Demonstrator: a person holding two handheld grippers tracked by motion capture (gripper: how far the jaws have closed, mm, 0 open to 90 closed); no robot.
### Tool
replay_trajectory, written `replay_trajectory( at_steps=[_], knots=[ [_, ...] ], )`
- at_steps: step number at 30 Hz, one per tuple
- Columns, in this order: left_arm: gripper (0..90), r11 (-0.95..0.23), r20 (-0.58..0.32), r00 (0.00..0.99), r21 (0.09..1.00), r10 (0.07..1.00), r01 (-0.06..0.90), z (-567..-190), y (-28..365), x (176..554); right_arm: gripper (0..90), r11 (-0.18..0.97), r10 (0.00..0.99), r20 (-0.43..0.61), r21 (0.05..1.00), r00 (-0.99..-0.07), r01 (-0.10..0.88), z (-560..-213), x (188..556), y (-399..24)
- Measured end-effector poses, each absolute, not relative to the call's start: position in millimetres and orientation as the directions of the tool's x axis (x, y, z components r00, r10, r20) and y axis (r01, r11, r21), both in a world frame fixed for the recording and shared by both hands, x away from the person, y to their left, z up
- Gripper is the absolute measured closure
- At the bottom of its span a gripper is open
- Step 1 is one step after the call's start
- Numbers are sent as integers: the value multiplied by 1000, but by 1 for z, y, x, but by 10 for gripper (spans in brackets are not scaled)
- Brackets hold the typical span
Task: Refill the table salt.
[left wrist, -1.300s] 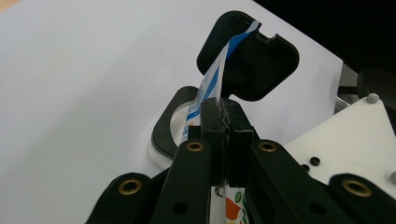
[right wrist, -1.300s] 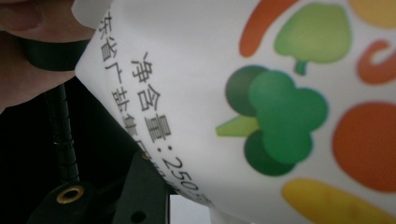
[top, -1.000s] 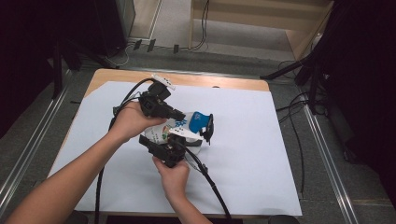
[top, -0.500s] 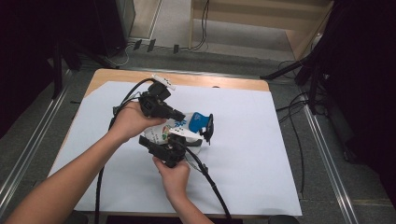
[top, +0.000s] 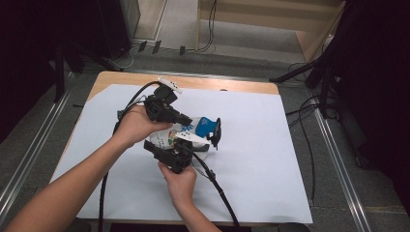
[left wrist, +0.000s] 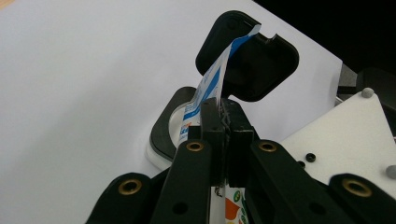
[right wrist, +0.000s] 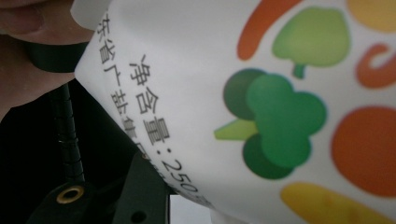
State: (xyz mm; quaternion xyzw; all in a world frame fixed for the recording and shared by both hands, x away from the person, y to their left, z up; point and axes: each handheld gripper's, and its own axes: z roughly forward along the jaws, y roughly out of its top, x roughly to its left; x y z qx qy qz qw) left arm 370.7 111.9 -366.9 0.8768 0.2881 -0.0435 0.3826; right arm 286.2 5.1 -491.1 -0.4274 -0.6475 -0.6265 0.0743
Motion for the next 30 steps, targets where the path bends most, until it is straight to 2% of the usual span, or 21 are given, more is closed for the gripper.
replay_trajectory(
  at_steps=[30],
  knots=[
    [898, -528, -302, 828, 655, 472, 541, -367, 109, 372, 673, -182, 432, 676, 713, -597, 677, -492, 289, 1]
  ],
)
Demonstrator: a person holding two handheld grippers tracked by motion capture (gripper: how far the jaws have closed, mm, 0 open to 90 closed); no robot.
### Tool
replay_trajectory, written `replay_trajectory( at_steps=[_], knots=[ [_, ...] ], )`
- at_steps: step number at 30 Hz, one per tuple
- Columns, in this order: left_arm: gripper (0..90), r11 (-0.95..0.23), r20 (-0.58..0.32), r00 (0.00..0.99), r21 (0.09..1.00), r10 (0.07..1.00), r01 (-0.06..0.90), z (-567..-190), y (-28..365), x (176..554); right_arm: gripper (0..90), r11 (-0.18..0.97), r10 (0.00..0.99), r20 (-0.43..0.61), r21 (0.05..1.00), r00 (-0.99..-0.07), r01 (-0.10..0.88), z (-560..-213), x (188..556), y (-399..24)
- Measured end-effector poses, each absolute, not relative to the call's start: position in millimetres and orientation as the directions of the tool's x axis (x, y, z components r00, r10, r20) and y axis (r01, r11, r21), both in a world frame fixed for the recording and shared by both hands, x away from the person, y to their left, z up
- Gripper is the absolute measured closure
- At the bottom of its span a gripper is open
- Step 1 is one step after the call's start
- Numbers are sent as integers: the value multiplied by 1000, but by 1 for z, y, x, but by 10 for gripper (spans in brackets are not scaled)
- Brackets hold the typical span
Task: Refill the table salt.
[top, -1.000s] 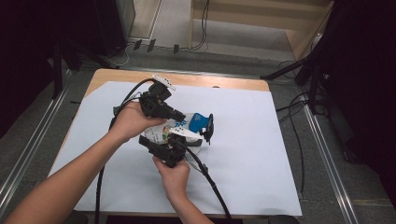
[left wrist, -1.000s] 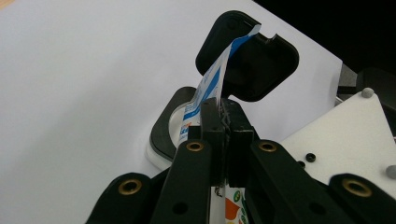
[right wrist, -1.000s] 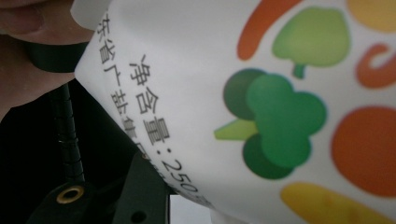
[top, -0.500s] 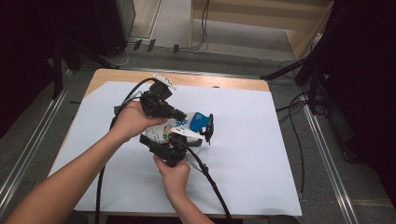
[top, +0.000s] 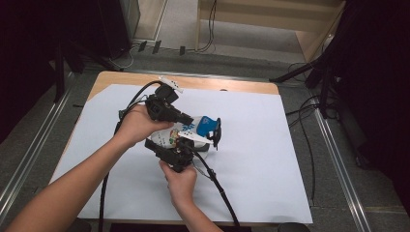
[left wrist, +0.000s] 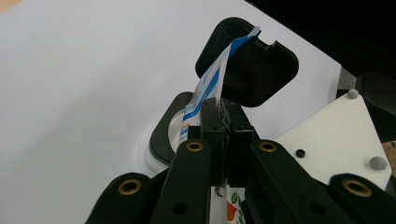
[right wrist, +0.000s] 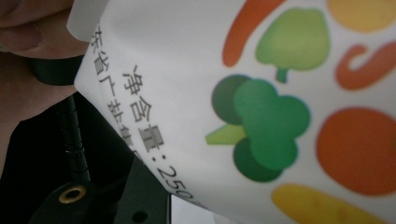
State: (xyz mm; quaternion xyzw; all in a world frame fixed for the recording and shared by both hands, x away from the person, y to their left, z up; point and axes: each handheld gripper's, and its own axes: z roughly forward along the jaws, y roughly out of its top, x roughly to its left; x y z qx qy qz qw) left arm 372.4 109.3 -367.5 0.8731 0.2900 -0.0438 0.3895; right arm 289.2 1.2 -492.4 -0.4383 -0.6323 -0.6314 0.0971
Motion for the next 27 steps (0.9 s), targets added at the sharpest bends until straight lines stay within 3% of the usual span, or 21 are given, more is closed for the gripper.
replay_trajectory(
  at_steps=[27],
  knots=[
    [895, -520, -314, 826, 658, 468, 544, -370, 111, 373, 672, -181, 429, 678, 712, -598, 678, -495, 290, 0]
  ],
)
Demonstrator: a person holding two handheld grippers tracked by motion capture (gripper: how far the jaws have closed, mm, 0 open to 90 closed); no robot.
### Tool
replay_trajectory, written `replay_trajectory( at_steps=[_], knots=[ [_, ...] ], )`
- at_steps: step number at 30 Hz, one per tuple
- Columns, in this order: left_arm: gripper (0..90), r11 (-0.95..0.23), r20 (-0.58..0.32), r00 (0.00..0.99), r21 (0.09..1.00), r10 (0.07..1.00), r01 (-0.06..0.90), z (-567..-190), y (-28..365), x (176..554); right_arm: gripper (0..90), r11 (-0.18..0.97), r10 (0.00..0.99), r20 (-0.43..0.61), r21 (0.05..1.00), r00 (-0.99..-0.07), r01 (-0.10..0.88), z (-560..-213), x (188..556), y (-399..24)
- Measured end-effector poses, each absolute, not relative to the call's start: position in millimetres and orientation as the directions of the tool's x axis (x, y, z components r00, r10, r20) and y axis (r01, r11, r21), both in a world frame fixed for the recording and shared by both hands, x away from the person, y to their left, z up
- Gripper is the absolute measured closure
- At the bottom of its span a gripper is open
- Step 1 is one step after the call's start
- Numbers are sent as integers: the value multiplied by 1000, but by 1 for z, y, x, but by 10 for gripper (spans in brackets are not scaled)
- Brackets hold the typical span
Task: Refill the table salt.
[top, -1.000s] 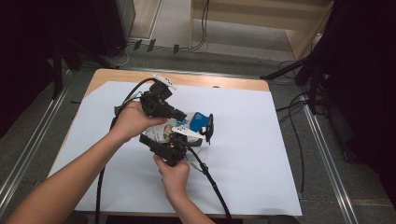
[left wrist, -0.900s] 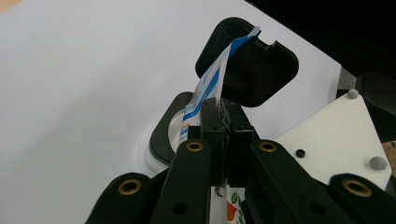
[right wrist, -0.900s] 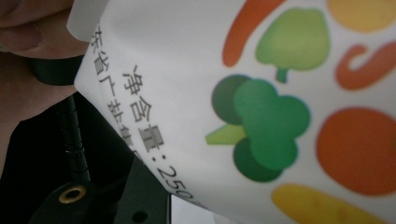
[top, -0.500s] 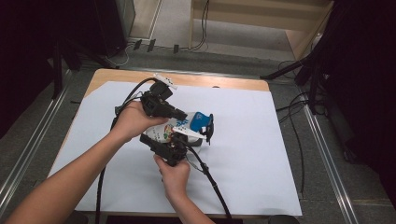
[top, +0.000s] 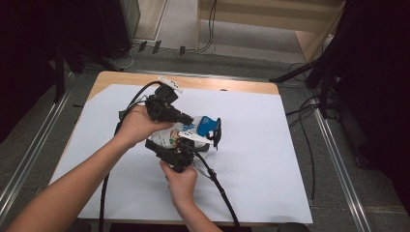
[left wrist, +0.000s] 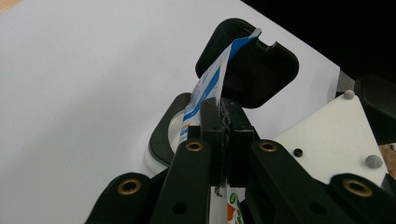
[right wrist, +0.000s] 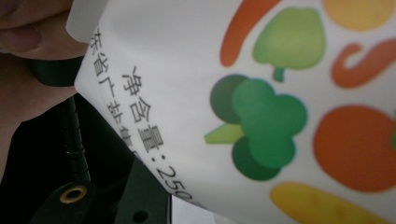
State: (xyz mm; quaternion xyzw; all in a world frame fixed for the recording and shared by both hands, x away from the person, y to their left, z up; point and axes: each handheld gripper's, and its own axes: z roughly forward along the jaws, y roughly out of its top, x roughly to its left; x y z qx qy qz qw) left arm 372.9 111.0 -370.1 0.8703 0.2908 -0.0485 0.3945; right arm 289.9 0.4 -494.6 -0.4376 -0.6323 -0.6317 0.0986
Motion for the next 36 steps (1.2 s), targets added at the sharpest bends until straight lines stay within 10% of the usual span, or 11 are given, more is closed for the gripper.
replay_trajectory(
  at_steps=[36],
  knots=[
    [893, -548, -304, 835, 643, 459, 535, -365, 107, 372, 674, -228, 411, 699, 700, -585, 677, -494, 288, 3]
  ],
)
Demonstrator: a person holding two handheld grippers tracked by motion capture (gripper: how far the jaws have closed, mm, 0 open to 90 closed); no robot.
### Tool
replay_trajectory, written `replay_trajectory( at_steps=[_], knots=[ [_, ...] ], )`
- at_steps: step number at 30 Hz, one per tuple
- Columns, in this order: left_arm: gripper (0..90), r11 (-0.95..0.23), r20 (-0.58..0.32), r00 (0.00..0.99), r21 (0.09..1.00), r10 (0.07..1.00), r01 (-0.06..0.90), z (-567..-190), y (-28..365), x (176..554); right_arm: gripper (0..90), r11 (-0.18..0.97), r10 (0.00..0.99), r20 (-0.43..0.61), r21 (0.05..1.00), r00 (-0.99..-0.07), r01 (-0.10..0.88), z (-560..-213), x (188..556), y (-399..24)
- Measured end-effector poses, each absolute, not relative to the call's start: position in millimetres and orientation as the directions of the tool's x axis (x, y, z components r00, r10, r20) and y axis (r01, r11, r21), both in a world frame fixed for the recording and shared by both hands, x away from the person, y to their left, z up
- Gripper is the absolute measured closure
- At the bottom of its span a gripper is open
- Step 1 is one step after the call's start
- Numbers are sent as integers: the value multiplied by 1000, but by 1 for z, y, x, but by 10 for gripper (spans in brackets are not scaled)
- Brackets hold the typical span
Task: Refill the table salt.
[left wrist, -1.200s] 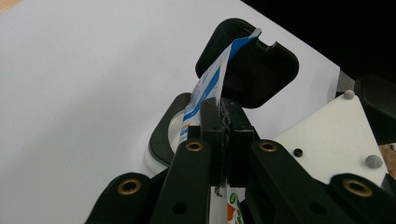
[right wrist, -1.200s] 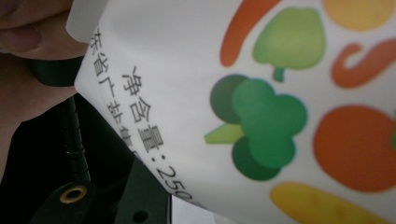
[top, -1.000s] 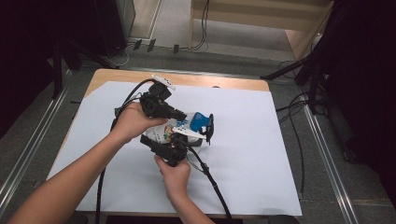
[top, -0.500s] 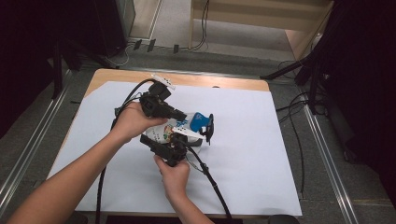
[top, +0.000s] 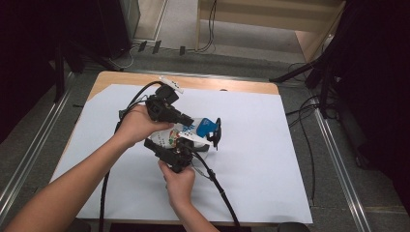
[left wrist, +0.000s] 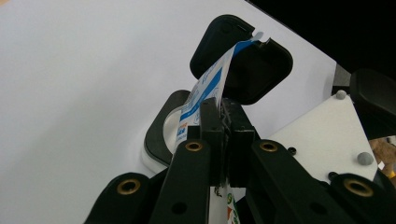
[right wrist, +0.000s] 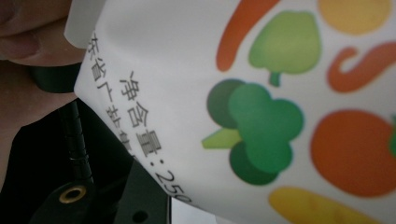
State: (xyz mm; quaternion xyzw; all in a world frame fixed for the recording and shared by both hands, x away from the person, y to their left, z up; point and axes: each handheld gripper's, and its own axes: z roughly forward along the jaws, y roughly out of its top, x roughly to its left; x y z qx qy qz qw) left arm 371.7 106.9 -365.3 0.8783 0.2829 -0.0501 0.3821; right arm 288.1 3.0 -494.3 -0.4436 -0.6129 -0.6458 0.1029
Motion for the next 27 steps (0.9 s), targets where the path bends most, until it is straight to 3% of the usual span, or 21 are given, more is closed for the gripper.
replay_trajectory(
  at_steps=[27],
  knots=[
    [898, -540, -296, 833, 651, 467, 534, -362, 107, 372, 671, -232, 405, 700, 701, -588, 674, -493, 289, 1]
  ],
)
